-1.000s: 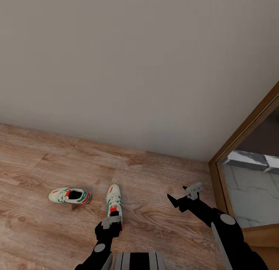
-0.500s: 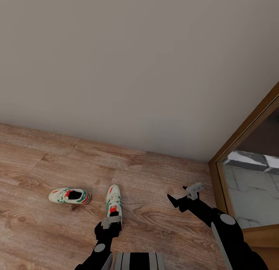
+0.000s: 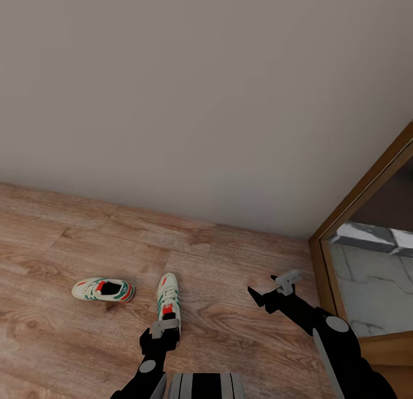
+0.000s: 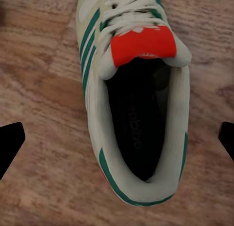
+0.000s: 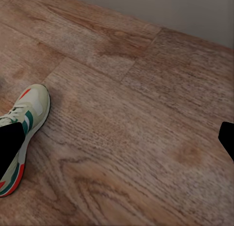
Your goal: Pick up the two gym shoes and the two sandals from the corridor floor and place them onto the hallstand (shoe rack) in the corridor, making sure they are on the rack and not on the floor. Arrange them so the two gym shoes are next to each other and the two sandals are next to each other.
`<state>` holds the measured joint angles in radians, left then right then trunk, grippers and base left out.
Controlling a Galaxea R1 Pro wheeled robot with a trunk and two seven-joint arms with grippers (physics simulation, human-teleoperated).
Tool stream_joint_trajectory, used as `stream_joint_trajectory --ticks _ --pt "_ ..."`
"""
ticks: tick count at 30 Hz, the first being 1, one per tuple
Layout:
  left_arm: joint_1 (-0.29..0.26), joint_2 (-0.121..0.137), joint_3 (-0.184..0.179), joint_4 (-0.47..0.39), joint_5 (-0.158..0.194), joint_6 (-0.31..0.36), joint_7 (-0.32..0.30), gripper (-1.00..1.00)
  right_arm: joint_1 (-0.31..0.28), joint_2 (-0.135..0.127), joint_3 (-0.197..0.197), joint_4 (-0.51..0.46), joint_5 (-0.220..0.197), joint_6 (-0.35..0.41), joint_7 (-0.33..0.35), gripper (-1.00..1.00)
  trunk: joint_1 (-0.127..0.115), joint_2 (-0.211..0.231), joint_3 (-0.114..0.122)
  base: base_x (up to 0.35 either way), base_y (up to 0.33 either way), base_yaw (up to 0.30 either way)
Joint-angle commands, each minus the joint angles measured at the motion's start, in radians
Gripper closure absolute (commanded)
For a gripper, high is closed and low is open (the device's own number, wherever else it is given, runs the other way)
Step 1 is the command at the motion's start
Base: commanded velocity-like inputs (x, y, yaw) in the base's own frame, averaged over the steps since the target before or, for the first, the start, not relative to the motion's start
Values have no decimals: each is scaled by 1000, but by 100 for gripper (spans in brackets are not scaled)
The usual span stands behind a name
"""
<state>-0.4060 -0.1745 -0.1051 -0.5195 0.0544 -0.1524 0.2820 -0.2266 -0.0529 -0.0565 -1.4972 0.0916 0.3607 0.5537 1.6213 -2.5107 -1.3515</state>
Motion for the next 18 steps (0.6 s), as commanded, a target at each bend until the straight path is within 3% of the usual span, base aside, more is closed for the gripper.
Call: stream_joint_trajectory --ticks 1,8,18 --pt "-1 0 -4 1 6 -4 6 -100 0 0 -2 -2 10 3 8 -100 0 0 -1 0 0 -90" --pt "-1 0 -4 1 6 -6 6 -100 0 0 -2 -2 10 3 8 -100 0 0 -1 0 0 -110" --pt "-1 0 -4 -1 6 -7 3 -100 0 0 -3 -2 10 3 8 -100 0 0 -1 0 0 -16"
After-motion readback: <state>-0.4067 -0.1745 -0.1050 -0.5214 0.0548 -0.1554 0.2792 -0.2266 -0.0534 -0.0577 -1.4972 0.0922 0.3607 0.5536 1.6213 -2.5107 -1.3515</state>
